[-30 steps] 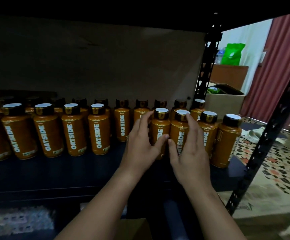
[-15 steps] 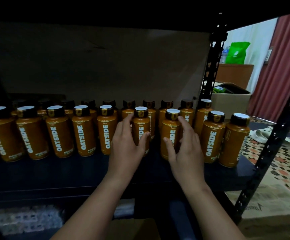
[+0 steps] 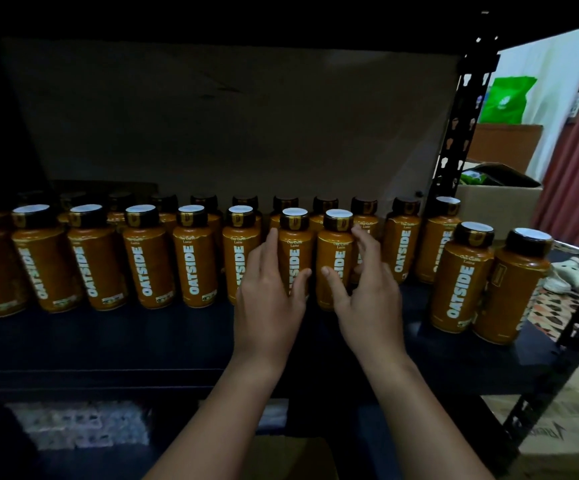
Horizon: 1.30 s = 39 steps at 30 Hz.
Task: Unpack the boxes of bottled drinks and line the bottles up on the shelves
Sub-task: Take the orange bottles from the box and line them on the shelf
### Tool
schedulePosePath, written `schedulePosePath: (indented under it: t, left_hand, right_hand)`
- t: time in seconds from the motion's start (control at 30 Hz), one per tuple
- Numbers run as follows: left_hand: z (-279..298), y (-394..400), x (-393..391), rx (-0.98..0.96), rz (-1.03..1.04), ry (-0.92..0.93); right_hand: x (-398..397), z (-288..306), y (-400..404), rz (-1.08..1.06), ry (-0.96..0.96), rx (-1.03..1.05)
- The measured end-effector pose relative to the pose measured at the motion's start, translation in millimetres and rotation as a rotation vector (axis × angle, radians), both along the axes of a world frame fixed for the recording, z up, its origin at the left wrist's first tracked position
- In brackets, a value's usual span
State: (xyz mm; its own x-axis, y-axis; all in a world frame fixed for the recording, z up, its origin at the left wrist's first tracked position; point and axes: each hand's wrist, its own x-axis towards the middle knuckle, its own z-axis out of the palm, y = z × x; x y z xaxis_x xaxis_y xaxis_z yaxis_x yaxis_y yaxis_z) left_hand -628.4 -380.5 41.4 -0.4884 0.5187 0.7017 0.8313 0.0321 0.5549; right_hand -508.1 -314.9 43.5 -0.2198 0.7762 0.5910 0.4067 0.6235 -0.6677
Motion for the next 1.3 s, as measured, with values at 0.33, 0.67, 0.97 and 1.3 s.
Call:
schedulePosePath:
  t: [0.33, 0.67, 0.97, 1.3]
  left_hand:
    - [-2.5, -0.8, 0.4, -0.008, 0.052, -0.044]
    - [-4.6, 1.3, -3.0, 0.044, 0.045, -0.096]
    - [-7.7, 2.2, -6.4, 0.079, 0.020, -0.133]
    - [-8.7, 4.5, -7.5, 0.106, 0.004, -0.152]
  right_hand:
    - [-2.7, 3.2, -5.8, 0.118, -0.028, -0.136]
    - [-5.0, 5.4, -11.6, 0.122, -0.071, -0.117]
    - [-4.4, 4.4, -12.2, 0.109, -0.077, -0.116]
    - [-5.3, 4.0, -12.3, 0.104, -0.079, -0.116]
